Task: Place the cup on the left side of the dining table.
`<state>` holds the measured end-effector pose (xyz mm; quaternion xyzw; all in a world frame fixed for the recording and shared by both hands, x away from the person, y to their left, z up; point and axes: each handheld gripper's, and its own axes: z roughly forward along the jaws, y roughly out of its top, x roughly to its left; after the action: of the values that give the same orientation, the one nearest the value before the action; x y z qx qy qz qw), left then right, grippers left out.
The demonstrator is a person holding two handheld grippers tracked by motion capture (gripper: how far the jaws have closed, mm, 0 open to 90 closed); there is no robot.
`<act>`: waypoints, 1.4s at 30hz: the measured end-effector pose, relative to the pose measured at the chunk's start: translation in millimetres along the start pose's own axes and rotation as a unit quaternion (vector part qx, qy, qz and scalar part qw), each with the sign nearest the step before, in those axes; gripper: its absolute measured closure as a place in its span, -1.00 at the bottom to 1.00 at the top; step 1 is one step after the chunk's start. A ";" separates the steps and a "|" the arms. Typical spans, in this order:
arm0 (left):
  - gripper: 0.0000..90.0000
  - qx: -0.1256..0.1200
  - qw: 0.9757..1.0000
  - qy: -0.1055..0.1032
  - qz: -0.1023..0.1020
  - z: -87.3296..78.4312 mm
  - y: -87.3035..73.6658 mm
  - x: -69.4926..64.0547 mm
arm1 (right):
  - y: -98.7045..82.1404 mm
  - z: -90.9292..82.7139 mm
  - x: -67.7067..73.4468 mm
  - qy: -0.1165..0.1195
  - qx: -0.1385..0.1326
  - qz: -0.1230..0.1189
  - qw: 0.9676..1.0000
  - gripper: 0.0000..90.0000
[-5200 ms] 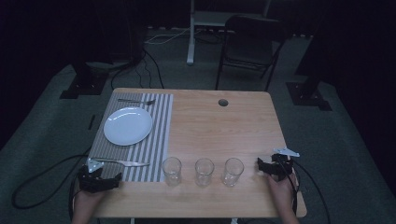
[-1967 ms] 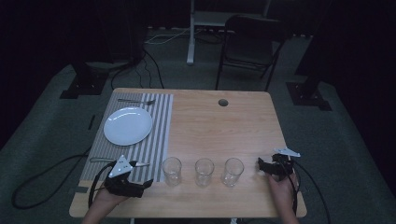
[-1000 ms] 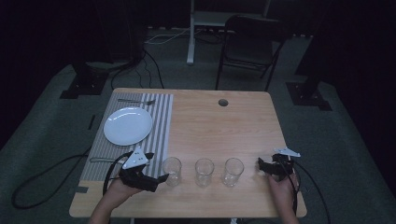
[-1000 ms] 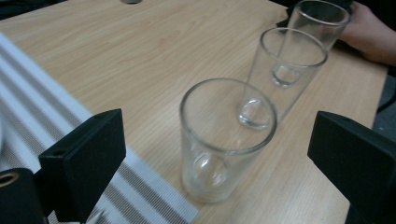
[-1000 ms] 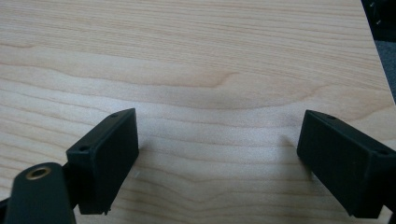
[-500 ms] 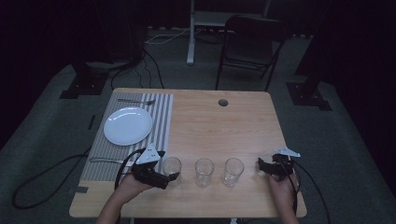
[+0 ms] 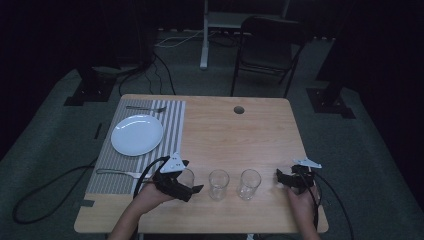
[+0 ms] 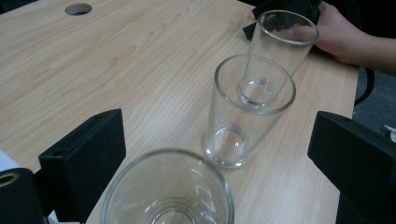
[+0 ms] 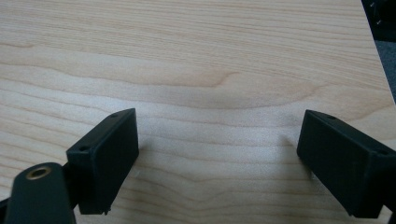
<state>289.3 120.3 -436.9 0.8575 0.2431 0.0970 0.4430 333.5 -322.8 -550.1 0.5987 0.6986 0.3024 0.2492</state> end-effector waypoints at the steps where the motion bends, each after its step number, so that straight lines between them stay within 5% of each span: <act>1: -0.89 0.002 1.000 -0.003 0.001 1.8 1.7 -0.5 | 0.0 0.0 0.0 0.000 0.000 0.000 1.000 -0.73; 42: -0.89 0.042 0.996 -0.056 0.051 73.3 65.5 -38.6 | 0.0 0.1 -0.2 0.000 -0.001 -0.001 1.000 -0.73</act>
<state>305.6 16.6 -425.3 0.8907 0.1778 0.0609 0.4140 333.6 -323.0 -550.2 0.5978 0.6991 0.3024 0.2498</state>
